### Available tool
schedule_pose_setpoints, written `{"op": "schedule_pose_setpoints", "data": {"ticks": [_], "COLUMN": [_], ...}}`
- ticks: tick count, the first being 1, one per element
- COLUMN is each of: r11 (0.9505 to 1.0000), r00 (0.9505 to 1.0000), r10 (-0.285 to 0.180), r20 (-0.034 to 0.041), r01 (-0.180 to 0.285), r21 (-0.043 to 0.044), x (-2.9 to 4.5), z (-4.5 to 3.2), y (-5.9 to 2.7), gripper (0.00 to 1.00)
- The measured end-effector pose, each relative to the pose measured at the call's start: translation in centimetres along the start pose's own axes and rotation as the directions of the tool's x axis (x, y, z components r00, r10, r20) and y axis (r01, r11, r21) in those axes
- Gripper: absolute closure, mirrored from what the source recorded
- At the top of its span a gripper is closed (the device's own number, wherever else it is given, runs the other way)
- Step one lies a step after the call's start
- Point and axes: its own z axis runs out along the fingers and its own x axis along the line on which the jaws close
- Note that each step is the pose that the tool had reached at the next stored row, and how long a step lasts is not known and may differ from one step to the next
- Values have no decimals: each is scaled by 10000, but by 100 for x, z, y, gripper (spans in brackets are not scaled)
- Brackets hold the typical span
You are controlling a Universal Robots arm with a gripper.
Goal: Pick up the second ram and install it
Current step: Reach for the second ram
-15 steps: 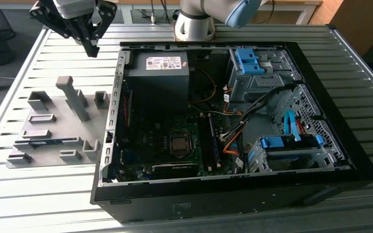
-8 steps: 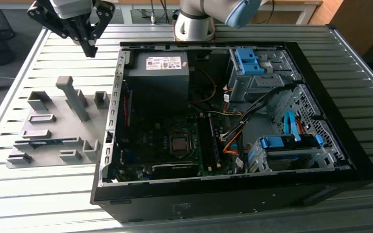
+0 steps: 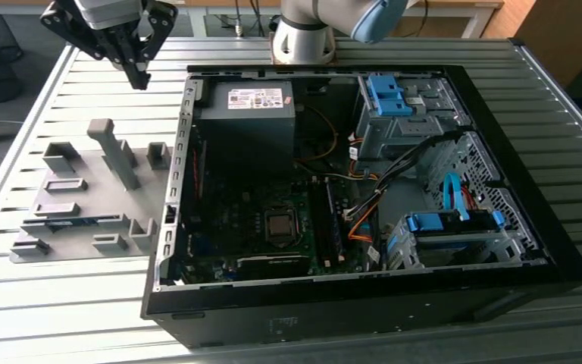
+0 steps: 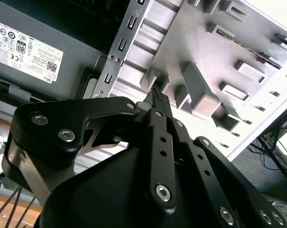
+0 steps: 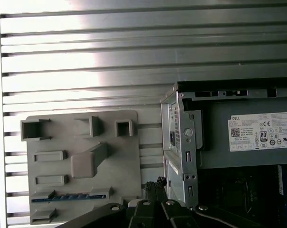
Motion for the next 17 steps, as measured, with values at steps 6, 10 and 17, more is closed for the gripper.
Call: {"op": "schedule_pose_setpoints", "data": {"ticks": [6, 10, 17], "r11": [10000, 10000, 10000], "r00": [10000, 10000, 10000], "r10": [0, 0, 0], "r20": [0, 0, 0], "r01": [0, 0, 0], "r21": [0, -1, 0], "x": [18, 33, 59], "z": [0, 0, 0], "y": [-1, -3, -4], "gripper": [89, 89, 89]}}
